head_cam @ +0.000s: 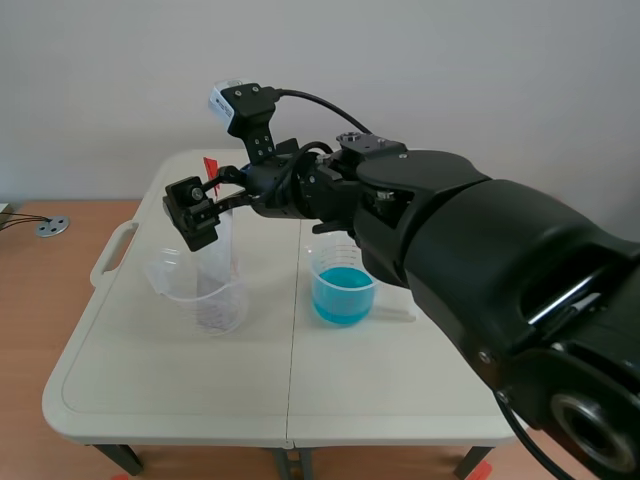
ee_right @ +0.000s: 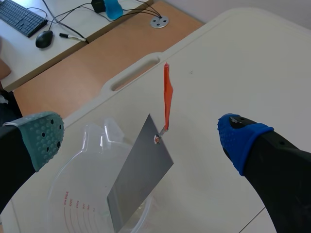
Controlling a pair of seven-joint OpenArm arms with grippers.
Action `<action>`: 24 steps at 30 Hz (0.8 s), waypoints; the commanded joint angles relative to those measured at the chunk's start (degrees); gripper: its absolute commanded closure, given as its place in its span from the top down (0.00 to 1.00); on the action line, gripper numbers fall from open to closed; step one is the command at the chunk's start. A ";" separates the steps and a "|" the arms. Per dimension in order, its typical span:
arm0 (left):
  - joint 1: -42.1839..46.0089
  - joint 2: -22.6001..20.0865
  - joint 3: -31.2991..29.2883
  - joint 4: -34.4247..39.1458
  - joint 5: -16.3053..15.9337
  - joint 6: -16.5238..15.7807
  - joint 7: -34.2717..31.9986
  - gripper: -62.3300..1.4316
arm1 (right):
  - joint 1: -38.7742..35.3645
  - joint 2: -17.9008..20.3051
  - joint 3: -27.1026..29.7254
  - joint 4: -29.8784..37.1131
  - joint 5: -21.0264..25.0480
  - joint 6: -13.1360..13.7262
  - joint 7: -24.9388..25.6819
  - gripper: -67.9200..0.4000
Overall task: Hold the metal plate by the orange handle, dip it into the blue solution, take it out and point at it, then put the plate back in the beaker on the left.
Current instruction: 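Lift the metal plate out of the left beaker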
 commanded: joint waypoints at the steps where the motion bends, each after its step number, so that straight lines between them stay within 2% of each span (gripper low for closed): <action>1: 0.20 0.11 -0.09 0.28 -0.33 -0.26 -0.74 0.07 | 2.23 -1.42 0.02 1.18 0.35 0.04 1.01 0.98; 9: 0.20 0.11 -0.09 0.28 -0.33 -0.26 -0.74 0.07 | 3.30 -1.51 0.02 1.11 0.31 0.04 1.81 0.97; 24: 0.20 0.11 -0.09 0.28 -0.33 -0.26 -0.76 0.07 | 3.93 -1.51 0.02 0.66 0.22 0.04 2.64 0.60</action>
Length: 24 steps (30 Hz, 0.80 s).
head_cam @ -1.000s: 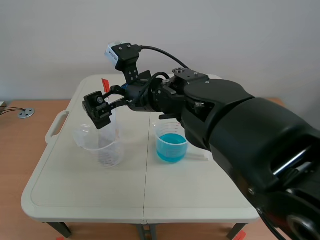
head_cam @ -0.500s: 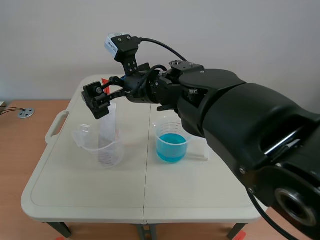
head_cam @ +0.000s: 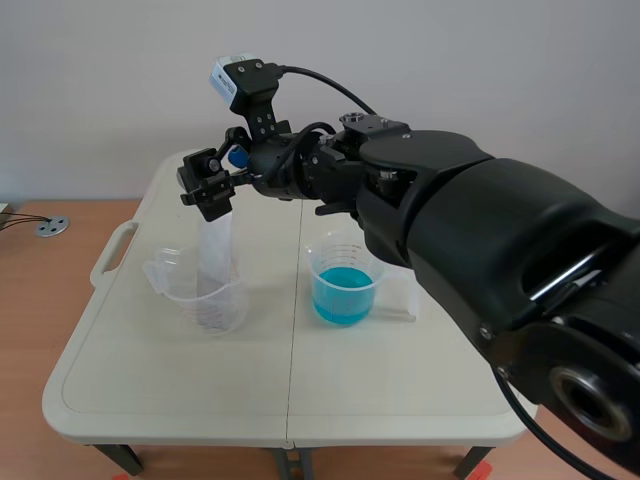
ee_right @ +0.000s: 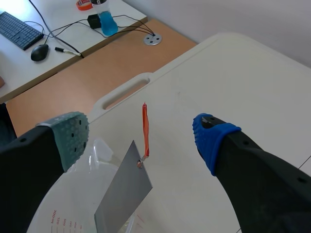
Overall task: Hold the metal plate by the orange handle, dip it into the blue solution, take it out and point at it, then put the plate back in the beaker on the left.
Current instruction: 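Lift the metal plate out of the left beaker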
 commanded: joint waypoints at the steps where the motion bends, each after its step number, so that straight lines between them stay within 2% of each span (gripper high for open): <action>1: 0.20 0.11 -0.09 0.28 -0.33 -0.26 -0.76 0.07 | 1.90 -1.82 0.02 0.81 0.24 0.04 0.76 0.57; 3: 0.20 0.11 -0.09 0.28 -0.33 -0.26 -0.76 0.07 | 1.90 -1.82 0.02 0.81 0.24 0.04 0.39 0.50; 9: 0.20 0.11 -0.09 0.28 -0.33 -0.26 -0.74 0.07 | 1.90 -1.82 0.02 0.81 0.24 0.04 0.22 0.37; 18: 0.20 0.11 -0.09 0.28 -0.33 -0.26 -0.74 0.07 | 1.75 -1.82 0.02 0.81 1.81 0.04 -2.43 0.36; 24: 0.20 0.11 -0.09 0.28 -0.33 -0.26 -0.74 0.07 | 1.77 -1.82 0.02 0.81 1.84 0.04 -2.19 0.27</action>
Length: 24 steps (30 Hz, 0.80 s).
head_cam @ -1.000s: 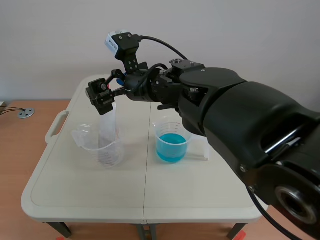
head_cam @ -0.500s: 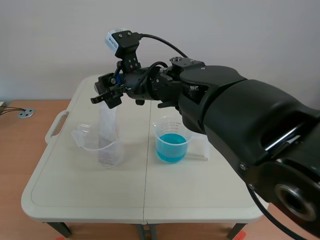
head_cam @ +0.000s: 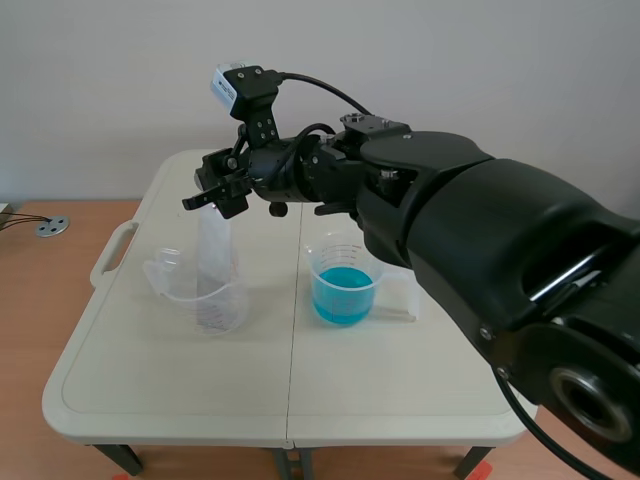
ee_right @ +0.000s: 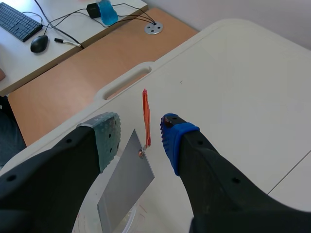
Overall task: Hold the metal plate by the orange handle, dip it into the blue solution, take it out and point at it, then put the plate back in the beaker on the left.
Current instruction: 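Lift the metal plate out of the left beaker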
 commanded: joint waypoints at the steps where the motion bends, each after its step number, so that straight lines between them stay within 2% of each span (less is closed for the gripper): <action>1: 0.20 0.11 -0.09 0.28 -0.33 -0.26 -0.74 0.07 | 1.77 -1.82 0.02 0.81 0.70 0.07 0.81 0.23; 6: 0.20 0.11 -0.09 0.28 -0.33 -0.26 -0.74 0.07 | 1.77 -1.82 0.02 0.81 0.59 1.44 0.66 0.03; 11: 0.20 0.11 -0.09 0.28 -0.33 -0.26 -0.74 0.07 | 1.79 -1.82 0.02 0.81 0.15 3.15 1.16 0.03; 18: 0.20 0.11 -0.09 0.28 -0.33 -0.26 -0.74 0.07 | 1.77 -1.82 0.02 0.81 -0.92 9.09 3.76 0.03; 24: 0.20 0.11 -0.09 0.28 -0.33 -0.26 -0.74 0.07 | 1.75 -1.82 0.02 0.81 -0.83 15.30 5.64 0.03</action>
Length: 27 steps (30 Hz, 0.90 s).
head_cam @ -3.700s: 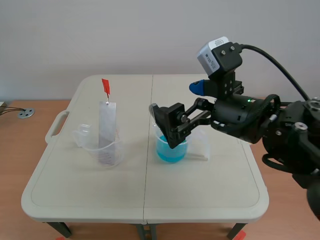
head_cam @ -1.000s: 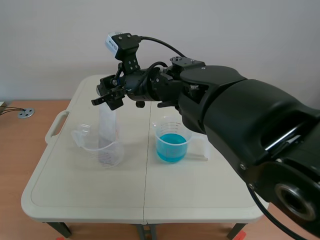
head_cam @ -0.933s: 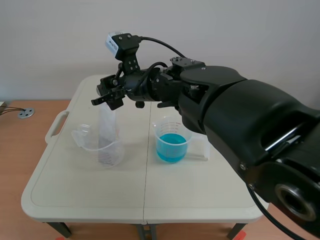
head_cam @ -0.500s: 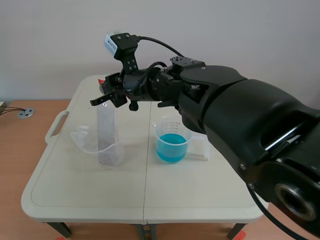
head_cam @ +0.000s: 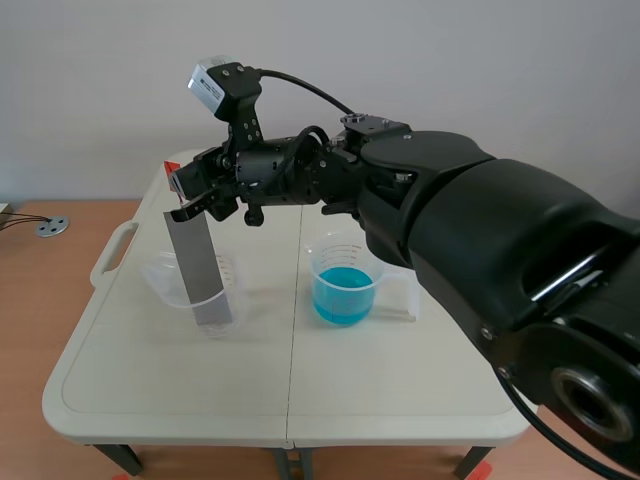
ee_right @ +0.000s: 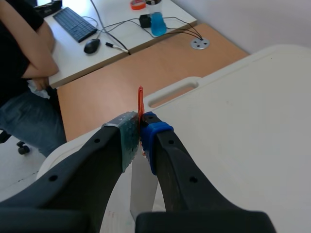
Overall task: Hold the metal plate by the orange handle, dip it into the blue solution, take it out and point at it, then put the plate back in the beaker on the left.
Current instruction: 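Lift the metal plate out of the left beaker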
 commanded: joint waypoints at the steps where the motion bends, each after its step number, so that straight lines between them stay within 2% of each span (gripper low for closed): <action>1: 0.20 0.11 -0.09 0.28 -0.33 -0.26 -0.74 0.07 | 1.75 -1.95 0.02 0.81 0.46 1.66 1.73 0.03; 2: 0.20 0.11 -0.09 0.28 -0.33 -0.26 -0.74 0.07 | 1.75 -1.95 0.02 0.81 0.57 2.71 1.81 0.03; 15: 0.20 0.11 -0.09 0.28 -0.33 -0.28 -0.74 0.07 | 1.18 -0.48 0.04 2.80 0.92 2.71 3.67 0.03; 20: 0.20 0.11 -0.09 0.28 -0.33 -0.28 -0.74 0.07 | -0.68 0.61 0.02 6.54 0.92 2.71 3.50 0.03; 27: 0.20 0.11 -0.09 0.28 -0.33 -0.28 -0.76 0.07 | -4.28 3.37 0.04 15.21 0.92 2.71 2.75 0.03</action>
